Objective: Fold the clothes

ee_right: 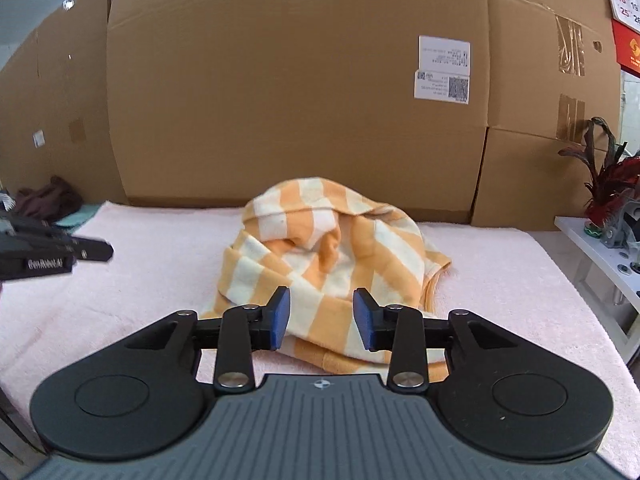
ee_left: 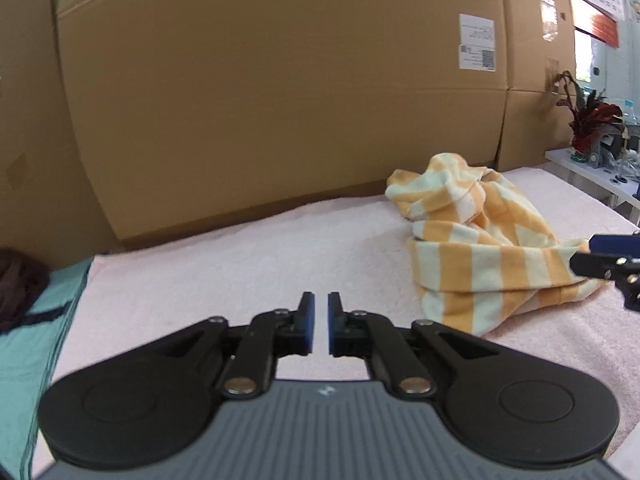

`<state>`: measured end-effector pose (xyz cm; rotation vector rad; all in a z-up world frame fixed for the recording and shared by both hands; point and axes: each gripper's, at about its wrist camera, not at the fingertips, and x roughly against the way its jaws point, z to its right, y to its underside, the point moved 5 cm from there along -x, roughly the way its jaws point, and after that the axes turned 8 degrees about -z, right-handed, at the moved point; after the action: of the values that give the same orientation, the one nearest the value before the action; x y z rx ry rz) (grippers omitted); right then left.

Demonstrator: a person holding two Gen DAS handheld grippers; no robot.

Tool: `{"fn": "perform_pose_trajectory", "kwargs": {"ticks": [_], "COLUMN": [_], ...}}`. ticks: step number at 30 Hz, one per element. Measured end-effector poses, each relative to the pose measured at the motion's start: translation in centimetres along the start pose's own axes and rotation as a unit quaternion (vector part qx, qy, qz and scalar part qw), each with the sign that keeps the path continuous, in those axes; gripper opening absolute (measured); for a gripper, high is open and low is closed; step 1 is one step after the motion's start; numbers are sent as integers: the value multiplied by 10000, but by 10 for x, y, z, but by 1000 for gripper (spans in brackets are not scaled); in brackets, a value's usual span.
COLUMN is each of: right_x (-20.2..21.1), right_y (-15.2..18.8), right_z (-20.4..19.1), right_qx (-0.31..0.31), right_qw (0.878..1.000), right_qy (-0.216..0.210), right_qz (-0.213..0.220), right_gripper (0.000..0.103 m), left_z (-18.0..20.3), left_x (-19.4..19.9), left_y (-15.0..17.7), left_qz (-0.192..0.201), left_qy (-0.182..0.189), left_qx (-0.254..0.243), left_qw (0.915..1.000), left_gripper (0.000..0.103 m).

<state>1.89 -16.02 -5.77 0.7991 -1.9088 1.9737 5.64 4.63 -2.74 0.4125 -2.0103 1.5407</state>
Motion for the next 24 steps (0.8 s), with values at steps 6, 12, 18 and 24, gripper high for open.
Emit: {"fn": "perform_pose_trajectory", "kwargs": {"ticks": [6,12,18,24], "right_x": [1,21,35,10], "right_y": [14,31,41,37], "right_z": [10,36,53,43], "right_qx": [-435,-897,-956,-1269], "right_qw": [9980,9945,9939,9893], "right_qy": [-21,199,404,-214], "right_qz": [-449,-496,-375,-687], "right_gripper": [39,40,40,40], "left_z": [54,62,13,-39], "left_x": [-34,-103,-20,36], "left_y": [-54,-68,-16,44], "left_qz": [573,-405,278,141], "left_qy": [256,692,736,-199], "left_qx": [-1195,-590,380,565], "left_qw": [9908,9950,9962,9981], "left_gripper": [93,9,5,0]}}
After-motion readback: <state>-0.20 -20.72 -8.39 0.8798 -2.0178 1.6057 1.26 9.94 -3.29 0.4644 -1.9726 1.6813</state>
